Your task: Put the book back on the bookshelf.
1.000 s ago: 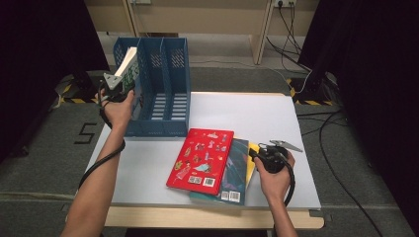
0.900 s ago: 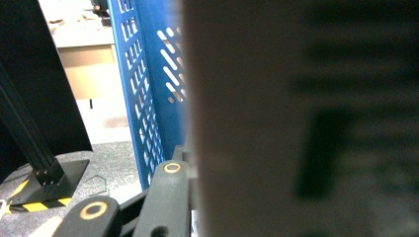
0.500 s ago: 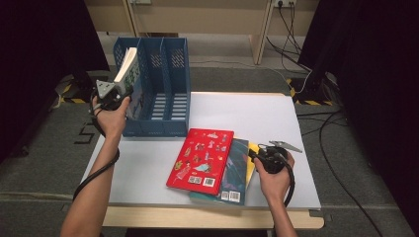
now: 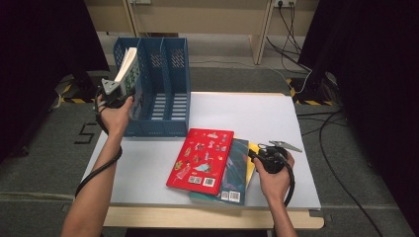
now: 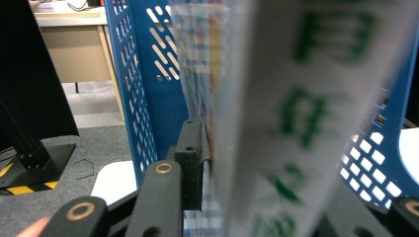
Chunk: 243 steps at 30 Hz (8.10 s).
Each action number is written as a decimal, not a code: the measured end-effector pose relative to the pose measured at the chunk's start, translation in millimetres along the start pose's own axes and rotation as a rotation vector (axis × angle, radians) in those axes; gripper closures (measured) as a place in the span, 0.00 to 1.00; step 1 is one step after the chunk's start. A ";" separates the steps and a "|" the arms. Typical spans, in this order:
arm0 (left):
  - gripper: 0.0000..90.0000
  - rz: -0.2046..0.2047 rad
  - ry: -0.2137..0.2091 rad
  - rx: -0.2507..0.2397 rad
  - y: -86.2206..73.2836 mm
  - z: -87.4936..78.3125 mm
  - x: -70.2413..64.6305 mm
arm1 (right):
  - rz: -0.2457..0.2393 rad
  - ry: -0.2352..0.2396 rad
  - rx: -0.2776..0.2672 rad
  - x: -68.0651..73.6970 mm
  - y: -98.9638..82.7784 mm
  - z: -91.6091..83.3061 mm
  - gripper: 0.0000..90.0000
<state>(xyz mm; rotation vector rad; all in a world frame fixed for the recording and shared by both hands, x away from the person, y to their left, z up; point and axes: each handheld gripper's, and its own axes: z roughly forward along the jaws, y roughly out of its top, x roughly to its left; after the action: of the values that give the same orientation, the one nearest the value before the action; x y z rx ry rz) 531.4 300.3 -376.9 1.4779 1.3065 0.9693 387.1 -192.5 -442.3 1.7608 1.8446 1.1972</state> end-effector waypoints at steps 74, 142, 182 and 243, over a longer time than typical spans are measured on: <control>0.44 -0.008 -0.016 -0.042 7.7 -4.0 -4.6 | -0.025 -0.043 -0.034 6.9 13.4 -4.2 0.54; 0.55 0.065 -0.453 0.308 -129.8 -91.6 -105.5 | 0.101 0.062 0.281 39.7 68.2 90.9 0.59; 0.60 0.079 -0.509 0.387 -146.8 -75.0 -114.3 | 0.179 0.099 0.328 43.9 83.4 112.9 0.63; 0.55 0.037 -0.520 0.292 -121.2 -83.7 -112.7 | 0.363 0.232 0.241 52.6 123.7 79.8 0.86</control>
<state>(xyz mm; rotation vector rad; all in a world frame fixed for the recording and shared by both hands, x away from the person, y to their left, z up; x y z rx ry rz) 403.4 202.4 -468.9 1.8277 1.0631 0.3761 517.0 -130.0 -381.9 2.2491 1.9186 1.4091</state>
